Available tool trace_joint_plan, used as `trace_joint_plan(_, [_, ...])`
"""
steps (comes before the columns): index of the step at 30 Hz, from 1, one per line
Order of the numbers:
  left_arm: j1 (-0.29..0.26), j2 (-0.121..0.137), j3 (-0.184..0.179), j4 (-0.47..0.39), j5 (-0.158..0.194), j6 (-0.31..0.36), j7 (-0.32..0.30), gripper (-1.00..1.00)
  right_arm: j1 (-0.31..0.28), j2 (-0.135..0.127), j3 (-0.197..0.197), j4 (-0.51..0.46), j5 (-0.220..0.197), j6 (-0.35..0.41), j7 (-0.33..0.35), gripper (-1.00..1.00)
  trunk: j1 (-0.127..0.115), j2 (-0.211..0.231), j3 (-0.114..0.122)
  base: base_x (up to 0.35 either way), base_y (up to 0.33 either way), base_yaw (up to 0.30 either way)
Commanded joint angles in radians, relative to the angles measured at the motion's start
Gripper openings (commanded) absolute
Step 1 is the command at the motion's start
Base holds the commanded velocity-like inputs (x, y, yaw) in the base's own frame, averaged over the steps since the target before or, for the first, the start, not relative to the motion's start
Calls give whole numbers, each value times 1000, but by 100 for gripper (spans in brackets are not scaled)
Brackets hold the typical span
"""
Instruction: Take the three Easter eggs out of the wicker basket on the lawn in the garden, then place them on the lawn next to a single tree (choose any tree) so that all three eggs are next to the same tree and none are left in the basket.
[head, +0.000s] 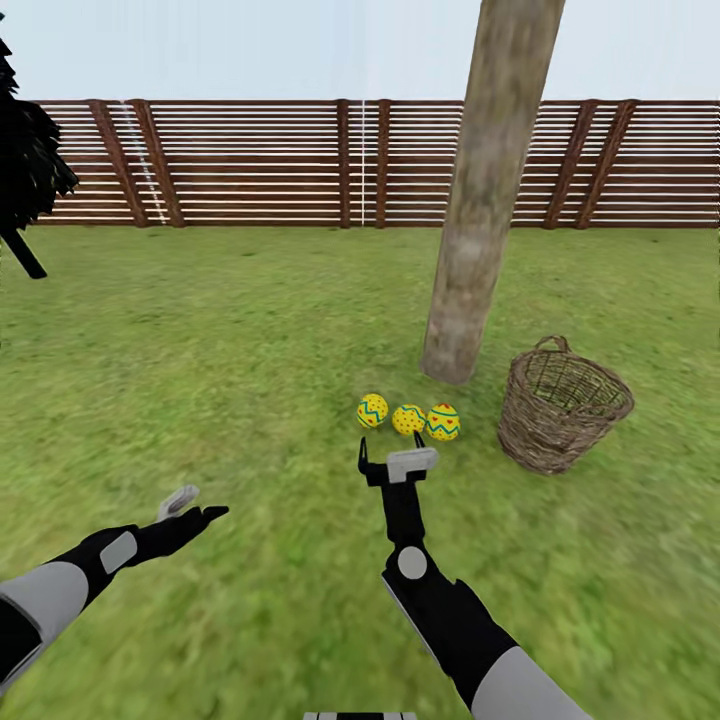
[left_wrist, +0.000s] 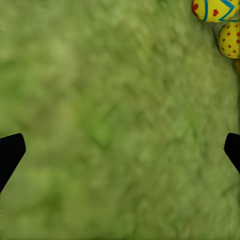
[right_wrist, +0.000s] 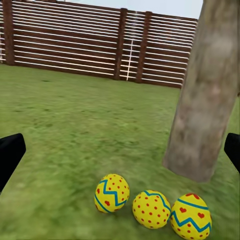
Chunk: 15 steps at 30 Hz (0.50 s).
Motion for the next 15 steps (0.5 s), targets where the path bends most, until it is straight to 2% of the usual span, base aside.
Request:
trace_joint_plan(1, [3,0,-6,-1,11,5,-2,100,-1,0,2,1,8,1,-9,100,-1,0,3,0,0,0])
trace_joint_plan(9, [15,1,-6,-1,11,-33,-3,100,-1,1,1,15,6,2,-10,100,-4,2,34,0,0,0])
trace_joint_plan(10, [16,1,-6,-1,11,-47,-3,100,-1,1,0,15,6,2,-10,100,-5,2,38,0,0,0])
trace_joint_plan(11, [37,0,-7,-1,10,-140,-2,100,-1,-1,-2,14,3,3,-12,100,-5,2,42,0,0,0])
trace_joint_plan(15, [43,-14,-8,-1,10,-162,0,100,0,-2,1,15,6,7,-14,100,-7,3,57,0,0,0])
